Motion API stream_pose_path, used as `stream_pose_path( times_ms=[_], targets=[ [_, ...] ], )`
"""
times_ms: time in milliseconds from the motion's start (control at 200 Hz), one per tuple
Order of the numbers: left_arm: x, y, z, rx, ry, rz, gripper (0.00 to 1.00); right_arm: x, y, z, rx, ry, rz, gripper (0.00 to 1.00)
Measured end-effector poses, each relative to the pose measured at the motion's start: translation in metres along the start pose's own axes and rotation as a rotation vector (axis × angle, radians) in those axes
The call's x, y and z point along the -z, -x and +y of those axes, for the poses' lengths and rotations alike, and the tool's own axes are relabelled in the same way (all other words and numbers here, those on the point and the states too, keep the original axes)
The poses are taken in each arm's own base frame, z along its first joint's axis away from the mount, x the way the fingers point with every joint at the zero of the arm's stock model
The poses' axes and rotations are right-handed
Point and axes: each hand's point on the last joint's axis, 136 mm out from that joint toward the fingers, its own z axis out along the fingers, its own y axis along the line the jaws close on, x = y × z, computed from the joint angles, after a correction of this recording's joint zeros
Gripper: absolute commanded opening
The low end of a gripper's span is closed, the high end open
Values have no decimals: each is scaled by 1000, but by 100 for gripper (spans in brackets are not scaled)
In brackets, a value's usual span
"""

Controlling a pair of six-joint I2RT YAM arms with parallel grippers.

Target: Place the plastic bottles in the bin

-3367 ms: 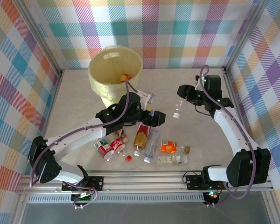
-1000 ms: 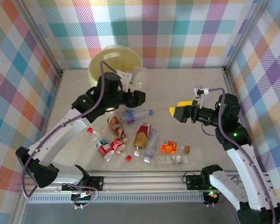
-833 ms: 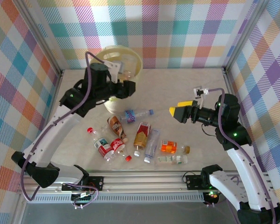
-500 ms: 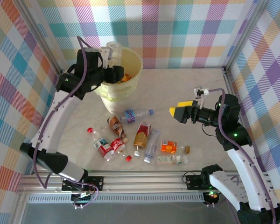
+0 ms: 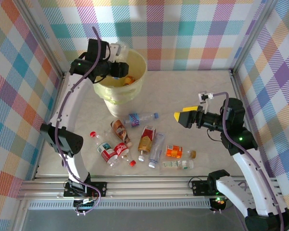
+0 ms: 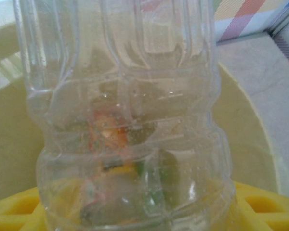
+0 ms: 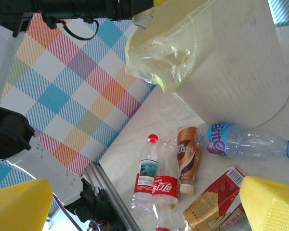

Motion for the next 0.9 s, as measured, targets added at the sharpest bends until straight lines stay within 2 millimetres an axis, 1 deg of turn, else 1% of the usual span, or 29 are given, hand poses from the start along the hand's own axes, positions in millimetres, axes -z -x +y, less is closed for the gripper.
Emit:
stream_pose_path(
  times_ms=[165, 270, 480, 660, 795, 900],
  targets=[
    [-20, -17, 6, -44, 12, 74, 60, -1, -2, -4, -2, -10, 2, 100],
    [-29, -23, 7, -56, 9, 96, 62, -1, -3, -5, -4, -11, 4, 100],
    [-33, -29, 8, -63, 8, 116, 63, -6, -6, -13, -24, -26, 17, 100],
    [-42, -47, 10, -56, 9, 167, 63, -7, -6, -15, -28, -30, 19, 100],
    [-43, -48, 10, -55, 9, 171, 67, -7, -6, -15, -28, -31, 19, 100],
    [-43, -48, 10, -53, 9, 171, 73, -7, -6, -15, -28, -31, 19, 100]
  ],
)
